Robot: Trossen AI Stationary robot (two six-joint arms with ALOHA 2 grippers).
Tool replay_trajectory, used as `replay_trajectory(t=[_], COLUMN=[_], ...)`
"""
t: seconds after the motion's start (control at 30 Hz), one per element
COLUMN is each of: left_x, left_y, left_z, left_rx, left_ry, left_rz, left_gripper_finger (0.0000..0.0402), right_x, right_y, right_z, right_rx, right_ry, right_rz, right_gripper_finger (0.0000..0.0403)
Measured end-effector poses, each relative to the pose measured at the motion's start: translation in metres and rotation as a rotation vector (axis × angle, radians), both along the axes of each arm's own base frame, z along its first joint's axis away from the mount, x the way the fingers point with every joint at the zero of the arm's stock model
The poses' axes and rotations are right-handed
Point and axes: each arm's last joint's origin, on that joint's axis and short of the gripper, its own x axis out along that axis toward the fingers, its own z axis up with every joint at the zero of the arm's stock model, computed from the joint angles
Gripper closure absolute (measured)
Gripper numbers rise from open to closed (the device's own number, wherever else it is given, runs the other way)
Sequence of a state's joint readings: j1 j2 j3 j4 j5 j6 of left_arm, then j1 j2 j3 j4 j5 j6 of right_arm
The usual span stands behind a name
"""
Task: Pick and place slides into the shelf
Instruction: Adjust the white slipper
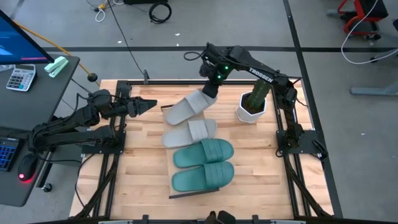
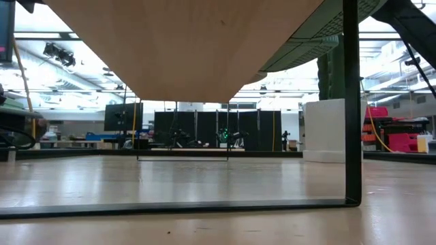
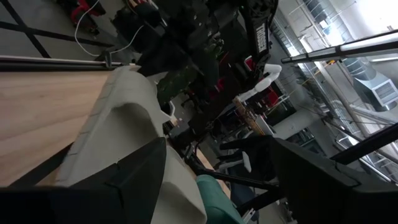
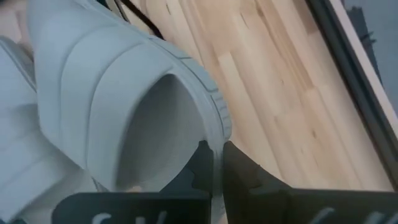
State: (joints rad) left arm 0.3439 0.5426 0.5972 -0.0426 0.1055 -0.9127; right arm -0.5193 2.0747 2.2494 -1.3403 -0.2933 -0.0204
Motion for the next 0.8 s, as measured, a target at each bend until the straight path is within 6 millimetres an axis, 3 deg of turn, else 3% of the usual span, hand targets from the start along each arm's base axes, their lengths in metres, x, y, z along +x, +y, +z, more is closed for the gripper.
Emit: replay_trajectory(t=[0.23,0.4,0.57,0.8], left_x=[0.000,0.000,0.000,0.000], left_y=[0.000,0.000,0.001,0.001], left_z=[0.000,0.000,0.000,0.000], left_rx=[0.000,0.000,0.004,0.008], left_ry=[0.000,0.000,0.001,0.001], left_rz=[0.016,0.017,0.029,0.029], left_gripper_finger=[0.0108,0.0108,0.0108,0.0108], right_x=[0.010,0.026,0.044,0.058], right_y=[0.001,0.017,0.037,0.048], right_z=[0.006,0.012,0.015,-0.004], right_rx=[0.113,0.166,0.113,-0.015], right_ry=[-0.144,-0.255,-0.321,-0.284], right_rz=[-0.005,0.041,0.089,0.047], right_gripper_finger=[0.0389,0.0389,0.0389,0.0389])
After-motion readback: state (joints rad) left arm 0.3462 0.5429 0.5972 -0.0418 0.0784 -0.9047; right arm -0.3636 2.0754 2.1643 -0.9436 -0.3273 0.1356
